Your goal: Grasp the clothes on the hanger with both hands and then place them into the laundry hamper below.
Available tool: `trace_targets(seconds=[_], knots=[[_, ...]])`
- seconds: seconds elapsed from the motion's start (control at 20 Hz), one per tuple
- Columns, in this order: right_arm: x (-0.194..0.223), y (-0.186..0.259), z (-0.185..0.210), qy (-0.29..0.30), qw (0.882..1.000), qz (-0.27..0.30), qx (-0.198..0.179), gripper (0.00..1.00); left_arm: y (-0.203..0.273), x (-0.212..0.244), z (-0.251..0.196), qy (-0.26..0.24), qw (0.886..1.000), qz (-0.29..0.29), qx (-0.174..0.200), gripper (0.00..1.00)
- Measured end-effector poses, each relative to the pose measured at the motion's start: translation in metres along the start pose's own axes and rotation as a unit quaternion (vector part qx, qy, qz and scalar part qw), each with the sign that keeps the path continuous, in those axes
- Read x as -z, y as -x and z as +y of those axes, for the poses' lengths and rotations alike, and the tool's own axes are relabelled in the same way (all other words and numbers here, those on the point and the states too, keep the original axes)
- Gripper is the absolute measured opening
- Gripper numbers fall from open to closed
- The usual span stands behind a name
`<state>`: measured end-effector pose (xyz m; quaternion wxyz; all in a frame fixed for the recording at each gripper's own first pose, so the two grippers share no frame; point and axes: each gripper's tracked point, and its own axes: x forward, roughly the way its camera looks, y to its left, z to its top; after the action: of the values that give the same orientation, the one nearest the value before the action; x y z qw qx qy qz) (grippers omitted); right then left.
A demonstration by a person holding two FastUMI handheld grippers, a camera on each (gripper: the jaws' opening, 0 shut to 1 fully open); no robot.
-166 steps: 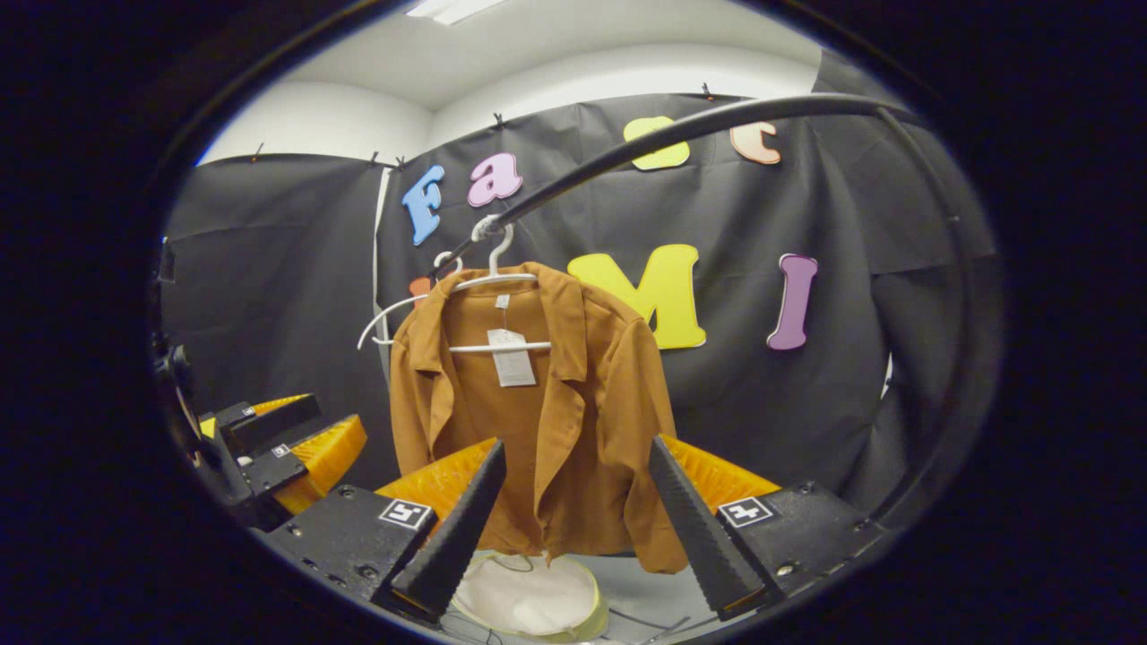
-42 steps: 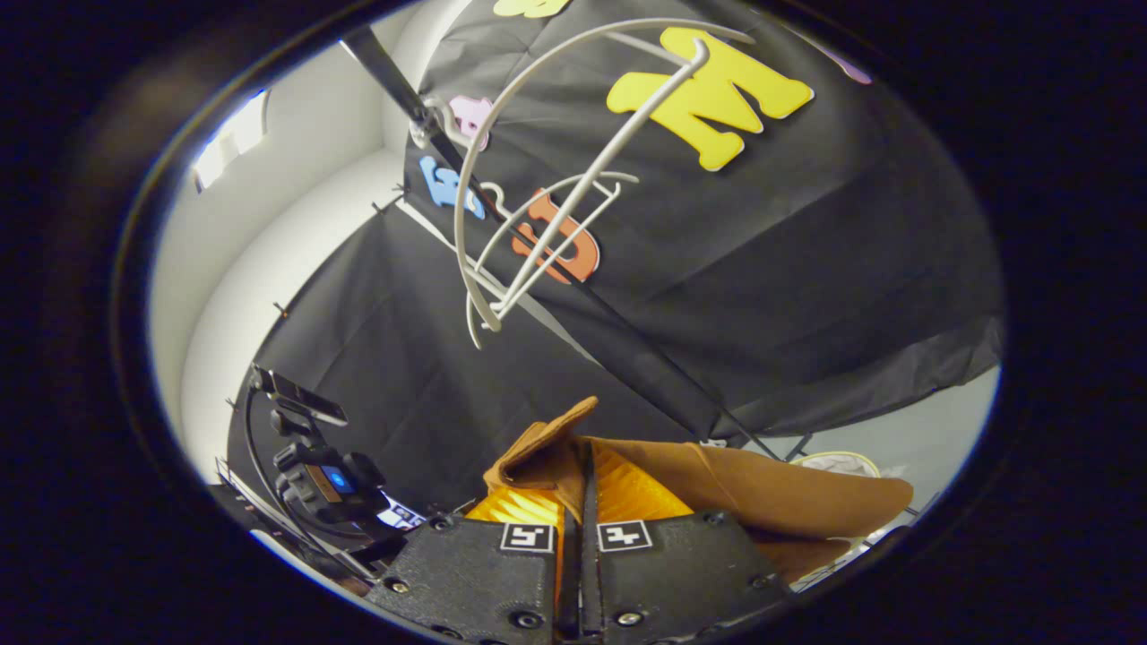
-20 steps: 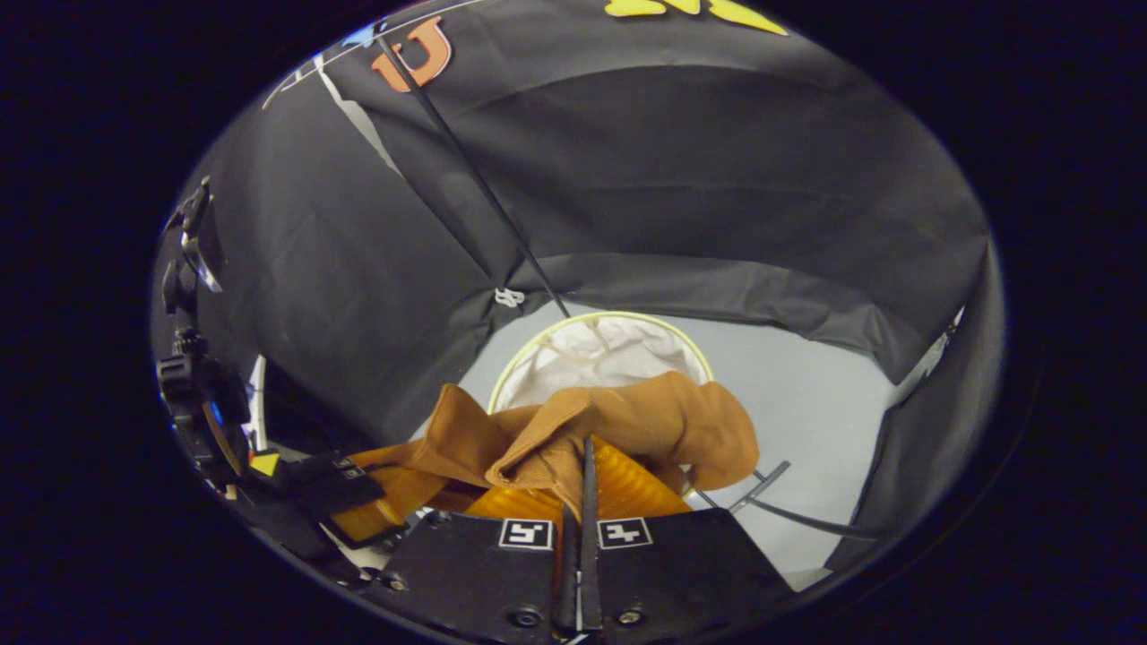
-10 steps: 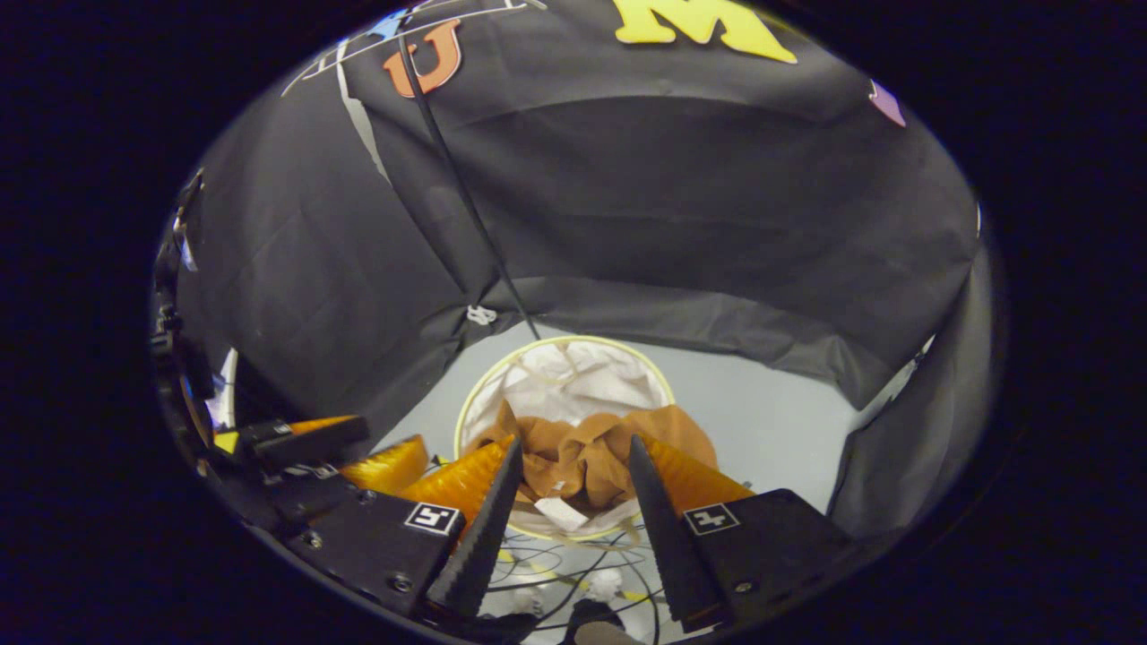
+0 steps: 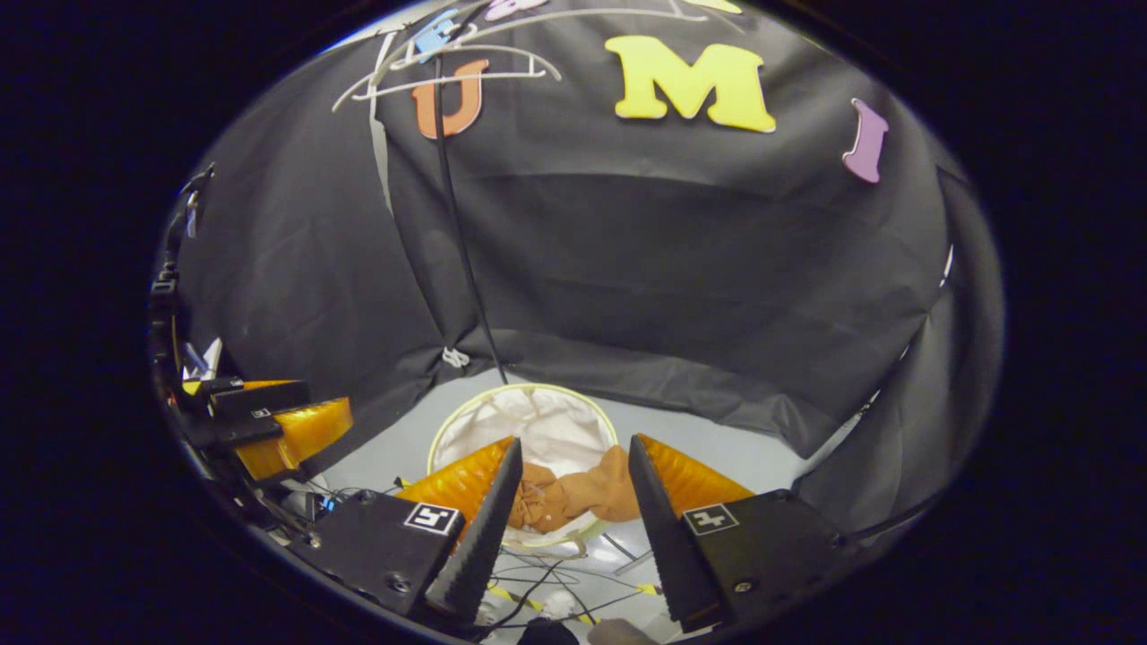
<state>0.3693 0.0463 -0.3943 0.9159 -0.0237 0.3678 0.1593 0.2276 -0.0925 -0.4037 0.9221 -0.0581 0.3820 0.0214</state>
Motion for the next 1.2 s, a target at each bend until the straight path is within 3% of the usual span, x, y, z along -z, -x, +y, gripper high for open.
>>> trace_targets(seconds=[0.25, 0.3, 0.5, 0.6, 0.9, 1.0, 1.2], knots=[[-0.043, 0.079, 0.027, 0.008, 0.996, -0.086, 0.01, 0.77, 0.079, -0.053, 0.019, -0.007, 0.997, -0.077, 0.012, 1.0], [-0.048, 0.098, 0.036, 0.012, 0.994, -0.104, 0.015, 0.77, 0.094, -0.056, 0.024, -0.008, 0.996, -0.084, 0.016, 0.97], [-0.06, 0.17, 0.073, 0.003, 0.989, -0.151, 0.011, 0.98, 0.151, -0.065, 0.051, -0.02, 0.992, -0.122, 0.015, 1.0], [-0.065, 0.19, 0.083, -0.001, 0.986, -0.167, 0.011, 0.99, 0.179, -0.061, 0.062, -0.028, 0.991, -0.13, 0.014, 1.0], [-0.032, 0.239, 0.123, -0.013, 0.985, -0.171, 0.014, 0.99, 0.246, -0.05, 0.088, -0.05, 0.986, -0.161, 0.015, 0.97], [-0.026, 0.266, 0.132, -0.012, 0.983, -0.181, 0.021, 0.99, 0.266, -0.044, 0.091, -0.047, 0.984, -0.168, 0.024, 0.92], [-0.024, 0.323, 0.143, -0.021, 0.978, -0.206, 0.027, 1.0, 0.309, -0.045, 0.086, -0.04, 0.98, -0.189, 0.043, 0.92]])
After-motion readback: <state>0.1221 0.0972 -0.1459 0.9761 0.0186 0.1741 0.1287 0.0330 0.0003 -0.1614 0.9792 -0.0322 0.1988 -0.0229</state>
